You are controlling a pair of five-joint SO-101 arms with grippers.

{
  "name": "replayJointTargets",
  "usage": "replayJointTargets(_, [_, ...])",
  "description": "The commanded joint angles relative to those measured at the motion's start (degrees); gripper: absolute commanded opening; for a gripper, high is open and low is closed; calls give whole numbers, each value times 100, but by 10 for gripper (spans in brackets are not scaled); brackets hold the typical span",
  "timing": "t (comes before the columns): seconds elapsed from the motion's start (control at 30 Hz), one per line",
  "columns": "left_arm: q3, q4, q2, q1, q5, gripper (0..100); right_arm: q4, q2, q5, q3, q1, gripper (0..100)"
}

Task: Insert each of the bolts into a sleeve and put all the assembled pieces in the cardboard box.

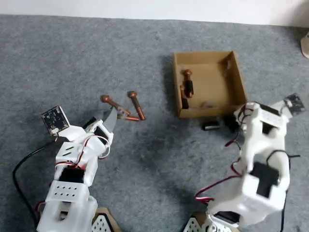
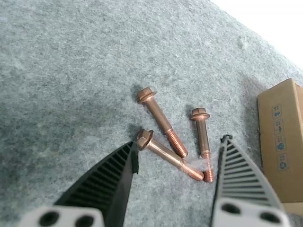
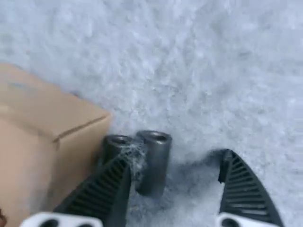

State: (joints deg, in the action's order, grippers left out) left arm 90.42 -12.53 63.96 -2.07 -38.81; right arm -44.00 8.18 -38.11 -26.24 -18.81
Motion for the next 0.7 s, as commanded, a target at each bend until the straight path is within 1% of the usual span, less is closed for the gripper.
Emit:
replayJointTargets(0.0, [-31, 35, 84, 119, 35, 255, 48, 558, -53, 541, 163, 249])
replayJointTargets(0.17, [-31, 35, 84, 119, 35, 255, 31, 1147, -53, 1174, 127, 245])
replayJointTargets(0.2, [-31, 35, 84, 119, 35, 255, 31, 1218, -53, 1244, 127, 229])
replayJointTargets(0.27, [-31, 35, 84, 119, 35, 255, 31, 1305, -53, 1288, 127, 142])
replayJointTargets(0.33, [-31, 35, 84, 119, 35, 255, 31, 1314, -53, 1288, 127, 0])
replayJointTargets(0.37, [-31, 35, 84, 119, 35, 255, 31, 1314, -44, 1288, 136, 9])
replayJointTargets(0.4, [-31, 35, 84, 119, 35, 255, 22, 1314, -44, 1288, 136, 39])
replayJointTargets(0.5, [-31, 35, 84, 119, 35, 255, -382, 1314, -44, 1332, 154, 0])
replayJointTargets(0.67, [-31, 35, 84, 119, 35, 255, -787, 1305, -9, 1675, 119, 13])
